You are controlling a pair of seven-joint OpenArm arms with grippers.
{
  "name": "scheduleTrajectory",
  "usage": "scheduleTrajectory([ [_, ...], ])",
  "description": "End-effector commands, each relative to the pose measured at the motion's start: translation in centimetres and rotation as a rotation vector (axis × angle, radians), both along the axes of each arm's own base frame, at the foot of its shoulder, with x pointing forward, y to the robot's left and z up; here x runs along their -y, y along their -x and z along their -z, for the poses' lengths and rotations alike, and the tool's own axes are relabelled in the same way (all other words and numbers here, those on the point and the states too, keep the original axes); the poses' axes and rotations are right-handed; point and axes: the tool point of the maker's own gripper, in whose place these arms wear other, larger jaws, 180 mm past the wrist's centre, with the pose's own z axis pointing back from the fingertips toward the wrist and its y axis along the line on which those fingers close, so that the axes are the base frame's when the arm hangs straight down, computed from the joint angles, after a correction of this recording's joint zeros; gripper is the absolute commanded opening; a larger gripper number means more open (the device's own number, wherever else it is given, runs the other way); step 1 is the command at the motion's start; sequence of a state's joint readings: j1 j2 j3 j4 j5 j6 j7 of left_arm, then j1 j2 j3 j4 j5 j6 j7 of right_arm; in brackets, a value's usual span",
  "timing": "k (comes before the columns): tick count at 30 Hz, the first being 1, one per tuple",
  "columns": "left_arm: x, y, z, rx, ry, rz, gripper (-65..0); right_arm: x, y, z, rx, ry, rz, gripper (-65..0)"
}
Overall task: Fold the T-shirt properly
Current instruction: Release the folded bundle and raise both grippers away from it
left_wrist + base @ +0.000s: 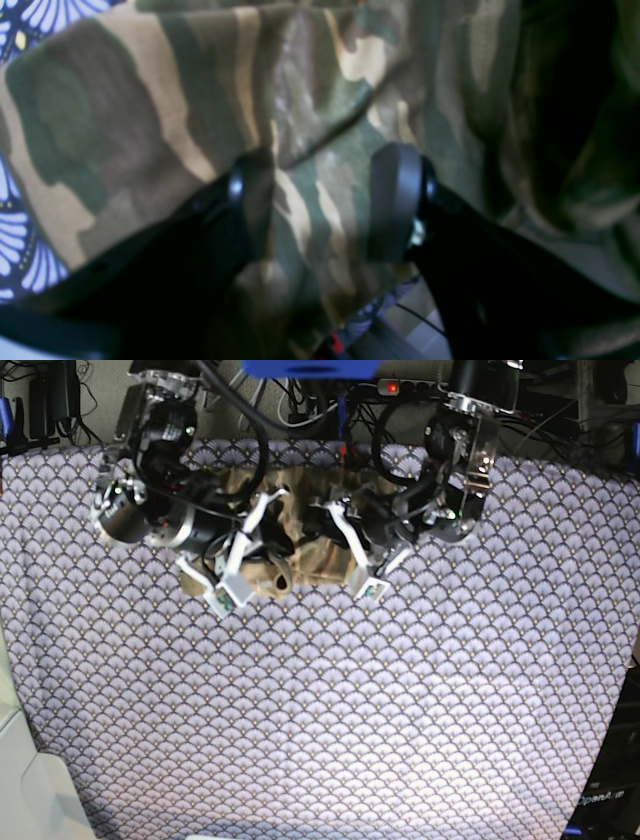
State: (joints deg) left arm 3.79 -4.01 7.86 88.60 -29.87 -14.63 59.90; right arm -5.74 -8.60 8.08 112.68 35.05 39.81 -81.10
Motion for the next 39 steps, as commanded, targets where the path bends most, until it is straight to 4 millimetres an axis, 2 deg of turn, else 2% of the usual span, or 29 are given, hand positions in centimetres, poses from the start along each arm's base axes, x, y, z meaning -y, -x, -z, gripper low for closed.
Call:
scheduleTrajectory([
  [1, -0.7, -0.6, -0.1, 0.014, -0.034, -0.007, -33.3, -1.0, -0.7, -1.9, 0.063, -0.065, -0.012, -65.0],
  [6, -0.7, -0.7, -0.4, 0.02, -0.025, -0.011, -33.3, -2.7, -0.5, -4.1, 0.1, -0.209, -0.055, -65.0],
  [9, -2.3, -1.4, -0.7, 0.024, -0.027, -0.059, -33.3, -3.2, -0.7, -5.2, 0.122, -0.263, -0.073, -65.0],
  [13, -3.8, -2.1, -1.9, 0.029, 0.016, -0.121, -33.3, -3.2, -0.7, -5.3, 0.125, -0.264, -0.076, -65.0],
  [17, -6.2, -2.4, -2.9, 0.017, 0.024, -0.158, -33.3, -3.3, -0.5, -5.1, 0.117, -0.263, -0.077, -65.0],
  [22, -8.3, -3.1, -4.1, 0.037, 0.05, -0.207, -33.3, -4.5, -0.2, -5.4, 0.12, -0.27, -0.121, -65.0],
  [27, -11.4, -2.1, -3.0, 0.005, 0.014, -0.269, -33.3, -6.0, 0.5, -5.6, 0.119, -0.276, -0.179, -65.0],
  [32, -15.1, -0.9, -2.4, -0.011, -0.019, -0.355, -33.3, -7.3, 1.1, -4.5, 0.085, -0.291, -0.238, -65.0],
  [34, -16.3, -0.5, -2.3, -0.018, -0.034, -0.381, -33.3, -7.2, 0.9, -4.1, 0.077, -0.299, -0.229, -65.0],
  [39, -17.4, 0.6, -1.7, -0.039, -0.061, -0.39, -33.3, -7.2, 0.1, -2.9, 0.044, -0.326, -0.21, -65.0],
])
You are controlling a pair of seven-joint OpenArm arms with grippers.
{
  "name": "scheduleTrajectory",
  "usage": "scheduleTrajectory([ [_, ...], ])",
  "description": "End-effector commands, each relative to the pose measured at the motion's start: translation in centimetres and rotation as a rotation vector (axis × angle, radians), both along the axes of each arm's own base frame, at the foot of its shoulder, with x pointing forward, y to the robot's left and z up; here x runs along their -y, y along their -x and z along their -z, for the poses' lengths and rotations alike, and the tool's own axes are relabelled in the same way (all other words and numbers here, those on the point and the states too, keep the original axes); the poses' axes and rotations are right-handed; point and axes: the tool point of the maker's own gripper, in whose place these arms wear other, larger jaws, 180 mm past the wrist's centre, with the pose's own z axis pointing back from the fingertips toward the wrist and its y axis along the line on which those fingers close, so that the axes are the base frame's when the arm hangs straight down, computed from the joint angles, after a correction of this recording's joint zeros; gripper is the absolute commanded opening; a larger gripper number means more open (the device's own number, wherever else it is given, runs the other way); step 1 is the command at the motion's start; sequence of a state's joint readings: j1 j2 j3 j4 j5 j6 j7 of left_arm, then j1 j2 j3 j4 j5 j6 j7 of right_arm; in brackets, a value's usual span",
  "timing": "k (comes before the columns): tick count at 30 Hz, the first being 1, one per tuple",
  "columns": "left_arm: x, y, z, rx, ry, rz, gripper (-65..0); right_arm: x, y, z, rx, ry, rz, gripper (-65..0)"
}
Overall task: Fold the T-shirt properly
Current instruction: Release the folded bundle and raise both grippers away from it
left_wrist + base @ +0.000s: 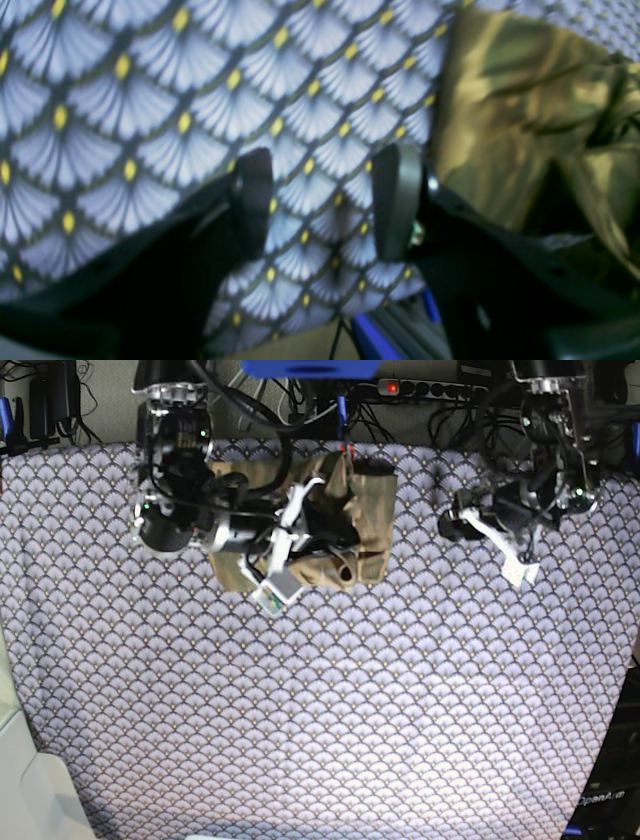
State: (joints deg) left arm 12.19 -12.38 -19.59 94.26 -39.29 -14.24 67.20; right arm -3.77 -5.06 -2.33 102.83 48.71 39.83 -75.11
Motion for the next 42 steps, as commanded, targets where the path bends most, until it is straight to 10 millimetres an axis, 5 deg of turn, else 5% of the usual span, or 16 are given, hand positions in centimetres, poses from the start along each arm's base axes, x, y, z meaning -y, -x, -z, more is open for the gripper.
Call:
scheduleTrajectory([
  [1, -0.3, -0.7, -1.0, 0.04, -0.004, 0.006, -33.3, -0.5, -1.0, -1.5, 0.042, -0.053, 0.005, -65.0],
  [10, -0.3, -0.5, -1.5, 0.053, -0.015, 0.015, -33.3, -0.8, -3.1, -0.4, 0.001, -0.077, 0.012, -65.0],
  [25, -0.2, -0.1, -1.9, 0.064, -0.024, 0.024, -33.3, -4.2, -2.0, 1.3, -0.067, -0.106, -0.084, -64.8],
  [35, -0.2, 0.9, -1.4, 0.041, -0.023, 0.024, -33.3, -1.3, -4.0, 3.5, -0.136, -0.092, 0.013, -44.1],
  [42, -0.2, 0.9, -1.4, 0.041, -0.023, 0.024, -33.3, -2.8, -3.9, 2.3, -0.102, -0.096, -0.038, -34.9],
])
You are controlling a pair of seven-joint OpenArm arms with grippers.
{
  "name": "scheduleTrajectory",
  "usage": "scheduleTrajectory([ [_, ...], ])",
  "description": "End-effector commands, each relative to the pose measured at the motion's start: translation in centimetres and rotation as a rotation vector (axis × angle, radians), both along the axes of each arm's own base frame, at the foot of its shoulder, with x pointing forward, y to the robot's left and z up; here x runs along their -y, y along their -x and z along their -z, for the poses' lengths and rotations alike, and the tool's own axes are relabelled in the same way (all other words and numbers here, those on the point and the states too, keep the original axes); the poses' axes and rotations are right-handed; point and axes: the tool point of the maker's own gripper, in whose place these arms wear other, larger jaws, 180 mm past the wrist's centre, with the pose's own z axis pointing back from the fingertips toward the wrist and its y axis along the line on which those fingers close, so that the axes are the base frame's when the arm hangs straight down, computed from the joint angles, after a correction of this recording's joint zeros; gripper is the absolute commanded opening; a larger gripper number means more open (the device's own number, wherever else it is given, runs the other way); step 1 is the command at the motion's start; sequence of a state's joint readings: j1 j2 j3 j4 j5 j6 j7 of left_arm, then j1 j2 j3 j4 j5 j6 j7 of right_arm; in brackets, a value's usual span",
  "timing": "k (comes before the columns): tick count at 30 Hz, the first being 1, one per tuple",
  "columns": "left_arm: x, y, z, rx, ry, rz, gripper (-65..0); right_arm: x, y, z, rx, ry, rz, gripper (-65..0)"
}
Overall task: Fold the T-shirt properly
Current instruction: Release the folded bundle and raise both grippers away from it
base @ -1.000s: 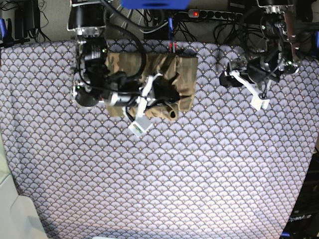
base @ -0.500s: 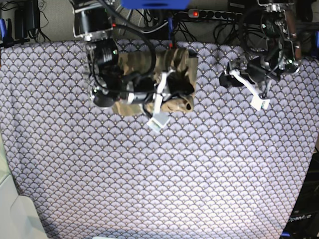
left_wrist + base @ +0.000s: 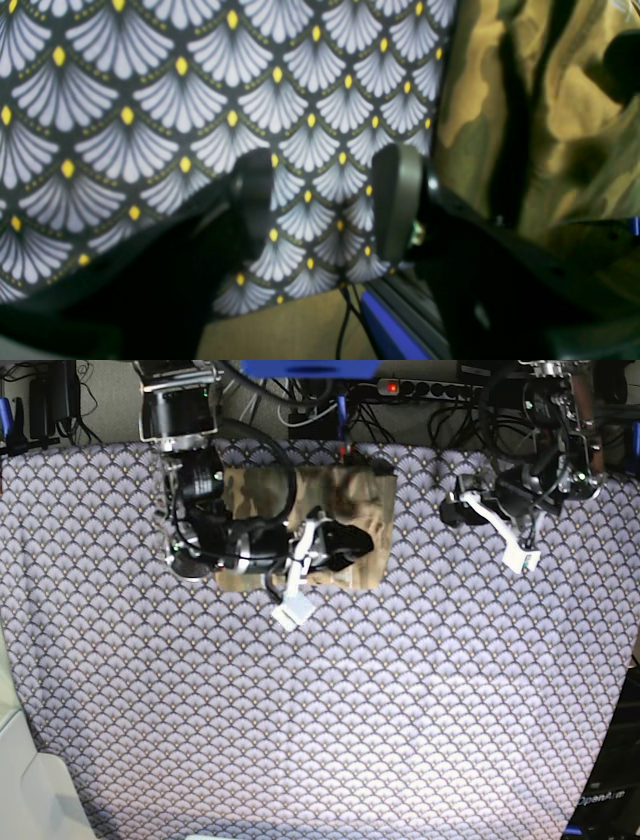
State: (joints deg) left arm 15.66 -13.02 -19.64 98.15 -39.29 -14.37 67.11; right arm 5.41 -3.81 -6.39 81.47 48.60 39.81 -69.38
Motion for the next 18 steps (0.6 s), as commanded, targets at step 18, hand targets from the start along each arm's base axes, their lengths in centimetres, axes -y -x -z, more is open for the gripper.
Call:
scheduleTrajectory([
  [18, -1.0, 0.8, -0.6, 0.009, -0.036, 0.023, -33.3, 9.7, -2.6, -4.7, 0.305, 0.211, 0.035, -49.8],
])
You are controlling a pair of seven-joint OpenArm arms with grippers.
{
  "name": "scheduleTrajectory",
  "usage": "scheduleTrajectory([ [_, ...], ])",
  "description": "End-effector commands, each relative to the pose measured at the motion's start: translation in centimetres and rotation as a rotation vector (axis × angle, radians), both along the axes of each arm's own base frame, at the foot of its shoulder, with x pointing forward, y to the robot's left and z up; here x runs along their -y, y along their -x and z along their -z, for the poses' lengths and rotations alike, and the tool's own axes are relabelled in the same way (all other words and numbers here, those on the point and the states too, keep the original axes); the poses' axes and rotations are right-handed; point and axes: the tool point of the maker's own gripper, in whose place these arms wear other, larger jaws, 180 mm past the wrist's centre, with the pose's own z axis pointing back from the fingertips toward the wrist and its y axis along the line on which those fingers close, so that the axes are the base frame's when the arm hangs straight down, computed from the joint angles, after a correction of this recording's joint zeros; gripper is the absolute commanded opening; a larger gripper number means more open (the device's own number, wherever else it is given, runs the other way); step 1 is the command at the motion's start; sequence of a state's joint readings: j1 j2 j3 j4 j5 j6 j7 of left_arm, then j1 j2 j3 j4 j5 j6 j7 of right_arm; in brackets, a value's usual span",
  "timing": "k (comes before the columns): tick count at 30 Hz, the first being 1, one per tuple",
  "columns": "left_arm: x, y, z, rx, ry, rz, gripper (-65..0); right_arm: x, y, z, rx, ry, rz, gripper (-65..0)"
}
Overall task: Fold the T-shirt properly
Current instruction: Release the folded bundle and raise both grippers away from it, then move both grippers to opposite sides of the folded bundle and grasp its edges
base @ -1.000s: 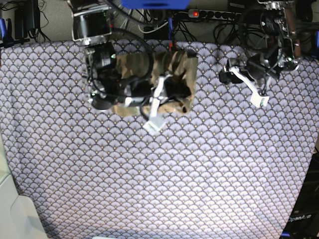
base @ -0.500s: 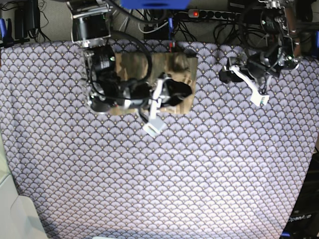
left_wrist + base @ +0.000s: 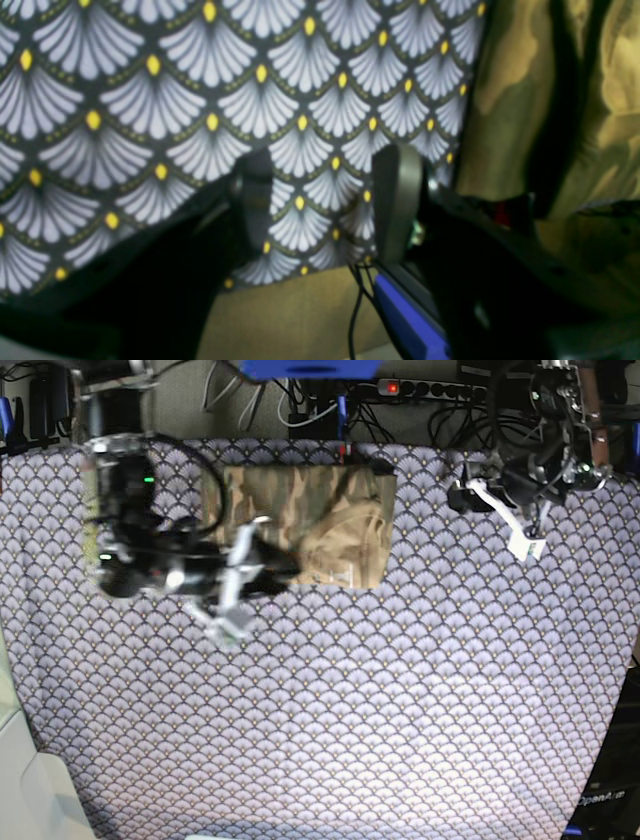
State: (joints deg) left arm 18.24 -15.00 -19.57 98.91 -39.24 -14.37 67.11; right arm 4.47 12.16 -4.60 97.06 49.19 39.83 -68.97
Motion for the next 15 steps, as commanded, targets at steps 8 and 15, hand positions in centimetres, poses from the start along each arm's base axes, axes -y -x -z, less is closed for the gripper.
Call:
scheduleTrajectory([
  [8, 1.2, -0.4, -3.0, 0.095, -0.008, 0.052, -40.9, 9.6, -2.8, -2.0, 0.087, 0.116, 0.169, -65.0],
  [15, 3.2, 0.9, -2.2, 0.032, 0.016, 0.1, -65.0, 14.2, -2.3, -1.7, 0.069, 0.158, 0.282, -65.0],
])
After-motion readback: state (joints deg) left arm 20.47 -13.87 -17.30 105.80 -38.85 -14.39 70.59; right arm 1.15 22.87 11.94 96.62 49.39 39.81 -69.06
